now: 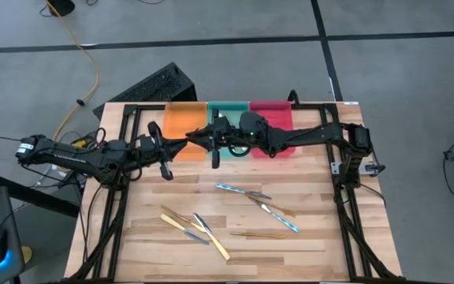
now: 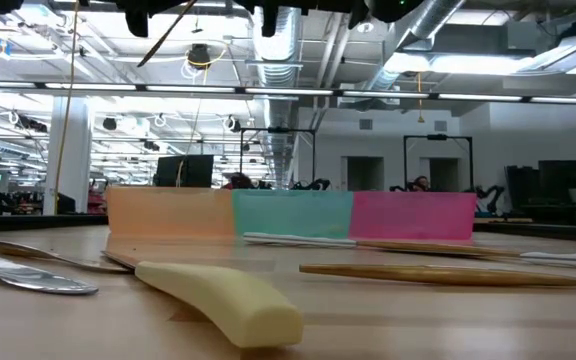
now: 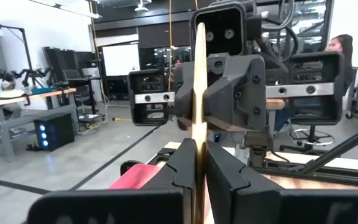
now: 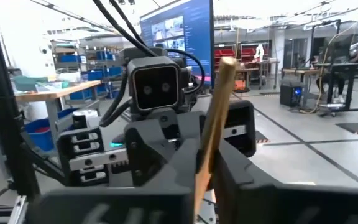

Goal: Sort silverware by color (type)
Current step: Put the gold table knife into the orange bin

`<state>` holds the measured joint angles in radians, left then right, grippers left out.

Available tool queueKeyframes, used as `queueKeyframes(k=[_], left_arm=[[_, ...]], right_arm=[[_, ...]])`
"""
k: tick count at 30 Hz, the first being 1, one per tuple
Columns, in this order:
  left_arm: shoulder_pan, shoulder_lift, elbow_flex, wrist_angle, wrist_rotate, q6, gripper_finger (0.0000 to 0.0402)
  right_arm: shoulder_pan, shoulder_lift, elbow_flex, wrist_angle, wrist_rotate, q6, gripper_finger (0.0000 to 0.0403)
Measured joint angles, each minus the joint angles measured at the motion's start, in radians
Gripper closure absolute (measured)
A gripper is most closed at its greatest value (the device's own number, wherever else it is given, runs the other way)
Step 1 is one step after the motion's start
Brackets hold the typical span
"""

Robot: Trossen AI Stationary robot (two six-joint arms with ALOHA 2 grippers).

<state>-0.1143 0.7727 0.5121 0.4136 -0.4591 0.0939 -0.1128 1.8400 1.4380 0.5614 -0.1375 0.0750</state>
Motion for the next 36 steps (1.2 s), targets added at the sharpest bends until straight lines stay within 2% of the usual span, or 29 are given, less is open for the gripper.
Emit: queueKeyframes(k=[9,15,21,25,27,31,34,36], left_arm=[[0.000,0.000,0.000,-0.015,-0.011,0.000,0.0386],[-0.002,-0.019,0.002,-0.059,-0.160,-0.042,0.0343],[-0.005,-0.091,0.082,-0.234,-0.316,-0.072,0.0307],[-0.005,-0.157,0.134,-0.346,-0.320,-0.073,0.0302],[-0.006,-0.191,0.143,-0.364,-0.321,-0.078,0.0302],[-0.006,-0.258,0.144,-0.404,-0.317,-0.082,0.0302],[-0.006,-0.299,0.144,-0.450,-0.315,-0.088,0.0302],[-0.006,-0.322,0.144,-0.493,-0.315,-0.106,0.0301]], right_arm=[[-0.004,-0.001,0.001,-0.045,0.054,-0.004,0.0372],[-0.024,0.001,-0.001,-0.107,0.154,-0.101,0.0372],[-0.069,0.001,-0.002,-0.151,0.167,-0.129,0.0372],[-0.082,0.029,0.001,-0.162,0.268,-0.219,0.0372],[-0.085,0.054,0.005,-0.152,0.280,-0.282,0.0372],[-0.079,0.129,0.069,-0.181,0.277,-0.432,0.0372],[-0.069,0.216,0.185,-0.248,0.281,-0.507,0.0372],[-0.069,0.277,0.277,-0.321,0.335,-0.516,0.0372]])
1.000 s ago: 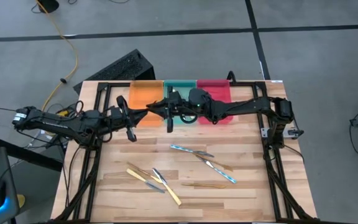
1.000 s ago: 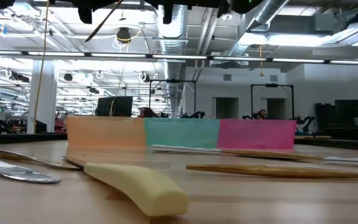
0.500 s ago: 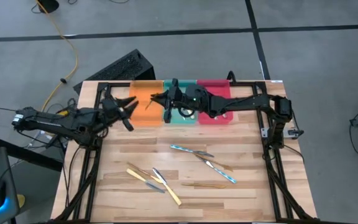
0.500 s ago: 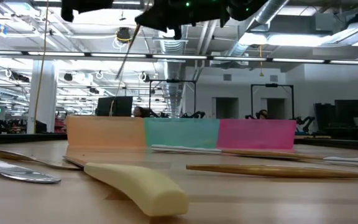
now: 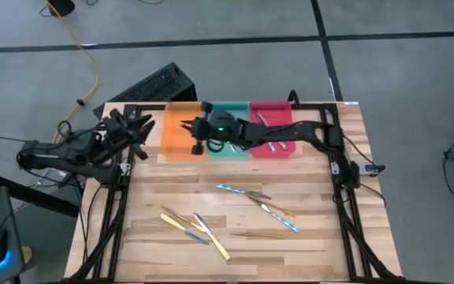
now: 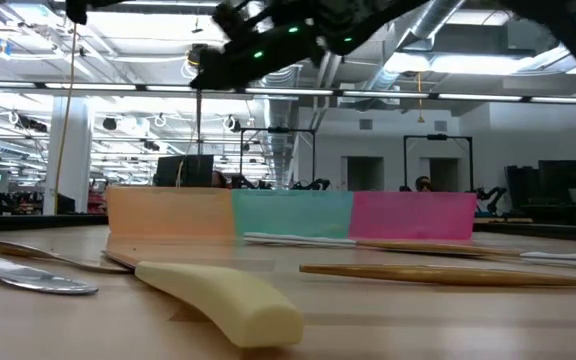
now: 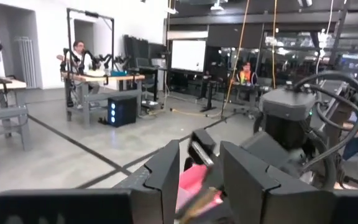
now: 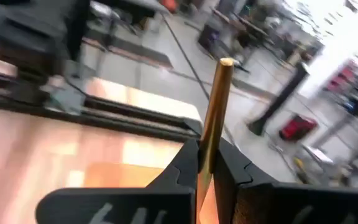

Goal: Sort silverware by color (type)
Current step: Put the gold table knife into the orange bin

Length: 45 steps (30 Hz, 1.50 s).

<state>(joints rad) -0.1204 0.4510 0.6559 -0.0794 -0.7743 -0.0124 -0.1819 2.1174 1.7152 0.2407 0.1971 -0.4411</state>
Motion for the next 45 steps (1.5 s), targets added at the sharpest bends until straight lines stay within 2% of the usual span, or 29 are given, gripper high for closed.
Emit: queueKeyframes(k=[3,5,6,8,12,16,21,26,29,35,40,45], left_arm=[[0.000,-0.026,0.000,-0.066,0.001,-0.040,0.0301],[0.000,-0.039,0.000,-0.110,0.001,-0.068,0.0301],[0.000,-0.042,0.000,-0.131,0.001,-0.082,0.0301],[0.000,-0.047,0.000,-0.164,0.001,-0.104,0.0301],[0.000,-0.046,-0.001,-0.191,0.001,-0.110,0.0301],[0.000,-0.046,-0.001,-0.199,0.001,-0.108,0.0301],[0.000,-0.046,-0.001,-0.203,0.001,-0.107,0.0301],[0.000,-0.046,-0.001,-0.202,0.000,-0.106,0.0301],[0.000,-0.045,-0.001,-0.202,0.000,-0.106,0.0301],[0.000,-0.045,-0.001,-0.203,0.000,-0.118,0.0301],[0.000,-0.045,-0.001,-0.203,0.000,-0.124,0.0301],[0.000,-0.045,-0.001,-0.203,0.000,-0.124,0.0301]], right_arm=[[-0.005,0.094,0.141,-0.113,0.158,-0.056,0.0372],[-0.004,0.160,0.238,-0.166,0.267,-0.165,0.0372],[-0.004,0.188,0.283,-0.206,0.288,-0.220,0.0372],[-0.001,0.237,0.372,-0.301,0.271,-0.301,0.0372],[0.014,0.338,0.537,-0.480,0.231,-0.357,0.0372],[0.032,0.423,0.638,-0.555,0.227,-0.456,0.0372],[0.050,0.453,0.633,-0.566,0.218,-0.605,0.0372],[0.047,0.477,0.632,-0.569,0.194,-0.629,0.0372],[0.041,0.474,0.634,-0.582,0.148,-0.589,0.0372],[0.028,0.474,0.634,-0.585,0.135,-0.512,0.0372],[0.009,0.474,0.634,-0.586,0.067,-0.423,0.0372],[0.002,0.471,0.636,-0.585,0.045,-0.376,0.0372]])
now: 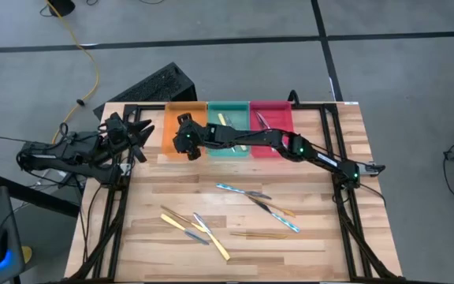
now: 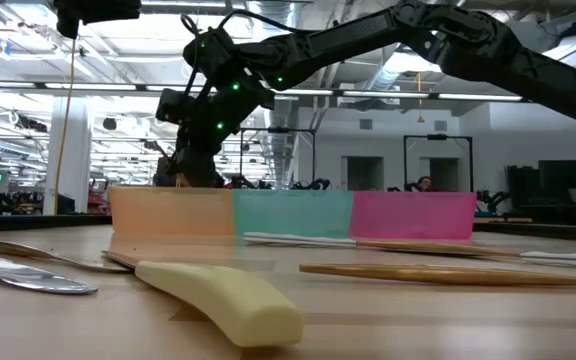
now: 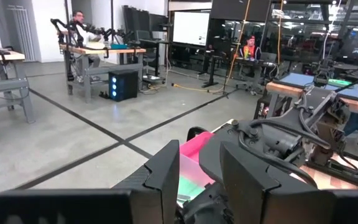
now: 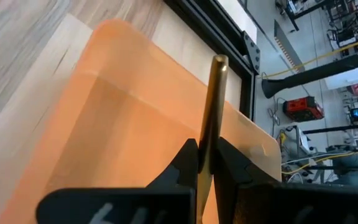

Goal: Sort silverware by color (type)
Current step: Put the gold table knife into the orange bin

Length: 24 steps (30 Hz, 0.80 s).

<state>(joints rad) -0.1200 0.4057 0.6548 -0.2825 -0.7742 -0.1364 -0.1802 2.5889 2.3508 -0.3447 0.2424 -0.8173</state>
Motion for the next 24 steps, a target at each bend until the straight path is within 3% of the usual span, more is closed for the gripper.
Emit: queueKeyframes(k=[24], left_arm=[[0.000,0.000,0.000,-0.028,0.000,-0.001,0.0301]], right_arm=[[-0.007,0.000,-0.002,-0.015,-0.014,0.072,0.0336]])
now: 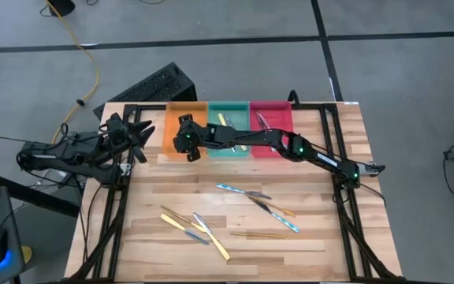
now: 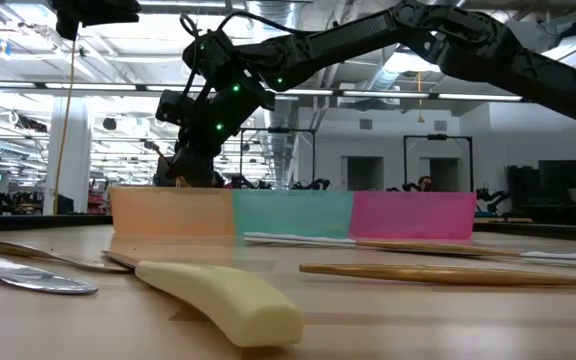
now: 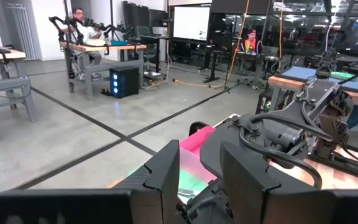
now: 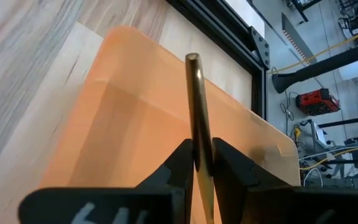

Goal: Sort silverware by color (type)
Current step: Put the gold table knife into the orange bin

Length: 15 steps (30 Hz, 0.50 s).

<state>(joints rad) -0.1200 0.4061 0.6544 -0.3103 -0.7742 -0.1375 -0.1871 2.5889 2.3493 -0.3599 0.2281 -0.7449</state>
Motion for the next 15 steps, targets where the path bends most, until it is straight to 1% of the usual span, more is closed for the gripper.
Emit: queueKeyframes(k=[7,10,15], left_arm=[[0.000,0.000,0.000,0.000,0.000,0.000,0.0301],[0.000,0.000,0.000,0.000,0.000,0.000,0.0301],[0.000,0.000,0.000,0.001,0.000,0.000,0.0301]], right_arm=[[-0.001,0.001,-0.001,-0.003,-0.021,0.010,0.0327],[0.000,0.002,-0.002,-0.006,-0.022,0.027,0.0308],[-0.001,0.003,-0.002,-0.012,-0.022,0.027,0.0260]])
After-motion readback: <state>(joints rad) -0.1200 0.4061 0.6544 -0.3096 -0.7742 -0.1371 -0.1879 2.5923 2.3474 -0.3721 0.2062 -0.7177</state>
